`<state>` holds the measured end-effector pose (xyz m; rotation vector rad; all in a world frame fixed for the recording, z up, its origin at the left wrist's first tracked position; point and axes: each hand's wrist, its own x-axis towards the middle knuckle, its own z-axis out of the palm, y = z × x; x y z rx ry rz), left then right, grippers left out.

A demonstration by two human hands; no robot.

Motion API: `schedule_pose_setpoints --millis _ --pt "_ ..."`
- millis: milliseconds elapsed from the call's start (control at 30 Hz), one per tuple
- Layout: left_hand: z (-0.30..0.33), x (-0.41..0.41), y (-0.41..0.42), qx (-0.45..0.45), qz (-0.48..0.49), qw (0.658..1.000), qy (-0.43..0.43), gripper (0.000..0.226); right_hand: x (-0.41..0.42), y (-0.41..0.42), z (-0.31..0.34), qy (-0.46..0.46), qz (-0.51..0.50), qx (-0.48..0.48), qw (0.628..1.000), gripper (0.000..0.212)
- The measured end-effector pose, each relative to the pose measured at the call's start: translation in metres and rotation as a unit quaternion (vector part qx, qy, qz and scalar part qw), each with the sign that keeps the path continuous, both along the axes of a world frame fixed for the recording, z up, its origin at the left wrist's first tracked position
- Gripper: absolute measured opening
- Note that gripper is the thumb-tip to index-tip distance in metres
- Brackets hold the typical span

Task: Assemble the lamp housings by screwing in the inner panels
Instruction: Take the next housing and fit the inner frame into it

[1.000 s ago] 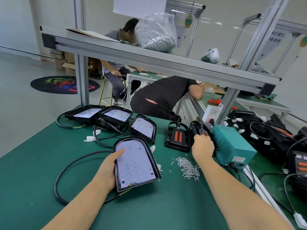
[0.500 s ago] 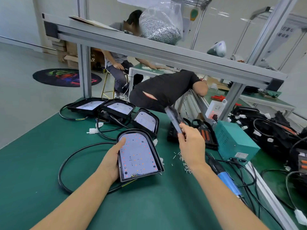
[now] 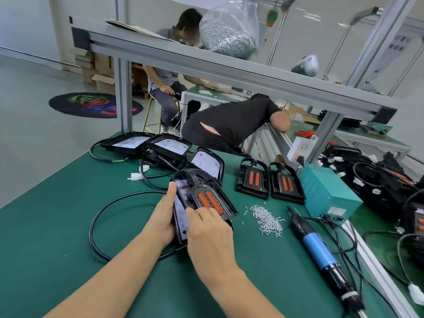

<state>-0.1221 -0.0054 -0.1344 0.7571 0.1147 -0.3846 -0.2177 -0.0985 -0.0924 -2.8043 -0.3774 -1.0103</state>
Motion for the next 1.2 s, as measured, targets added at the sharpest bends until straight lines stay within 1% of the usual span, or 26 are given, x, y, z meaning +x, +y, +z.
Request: schedule_pose_setpoints --millis 100,200,267,467,600,667,733,767,833,900,1000,1100,1200 --pt "0.001 -0.001 -0.001 0.0 0.003 1.0 -0.01 0.074 -0.002 0.013 -0.001 0.026 -0.018 0.0 1.0 0.034" --pt "0.002 -0.002 -0.001 -0.001 -0.002 1.0 -0.003 0.069 -0.002 0.023 -0.001 0.052 -0.029 -0.005 0.998 0.036" --pt "0.001 -0.002 0.0 -0.018 -0.019 1.0 0.004 0.066 -0.002 0.025 -0.002 0.063 -0.035 -0.008 0.997 0.037" --pt "0.001 -0.001 0.002 -0.042 -0.045 0.998 -0.016 0.06 -0.003 0.023 -0.009 0.058 -0.041 -0.014 0.997 0.035" --pt "0.002 -0.002 0.003 -0.043 -0.038 0.998 -0.015 0.058 -0.002 0.024 -0.013 0.064 -0.037 -0.013 0.997 0.034" --pt "0.002 -0.003 0.004 -0.044 -0.032 0.998 -0.013 0.055 -0.003 0.022 -0.015 0.063 -0.017 -0.005 0.998 0.027" --pt "0.003 -0.004 0.005 -0.031 -0.04 0.999 0.004 0.054 -0.004 0.018 -0.02 0.076 0.039 0.004 0.996 0.013" --pt "0.003 -0.005 0.005 -0.024 -0.044 0.999 0.012 0.053 -0.005 0.016 -0.021 0.082 0.065 0.016 0.994 0.01" --pt "0.004 -0.005 0.005 -0.013 -0.043 0.999 0.021 0.052 -0.007 0.01 -0.019 0.072 0.087 0.037 0.993 0.014" --pt "0.005 -0.006 0.006 -0.009 -0.038 0.999 0.025 0.053 -0.007 0.003 -0.017 0.034 0.098 0.048 0.993 0.018" --pt "0.006 -0.007 0.008 -0.013 -0.048 0.998 0.027 0.056 -0.007 -0.01 -0.015 0.007 0.074 0.059 0.996 0.024" --pt "0.007 -0.007 0.009 0.0 -0.051 0.998 0.046 0.057 -0.012 -0.024 -0.019 0.042 0.059 0.05 0.996 0.029" --pt "0.007 -0.006 0.011 0.028 -0.027 0.997 0.06 0.05 -0.018 -0.037 -0.023 0.082 0.074 0.024 0.994 0.046"
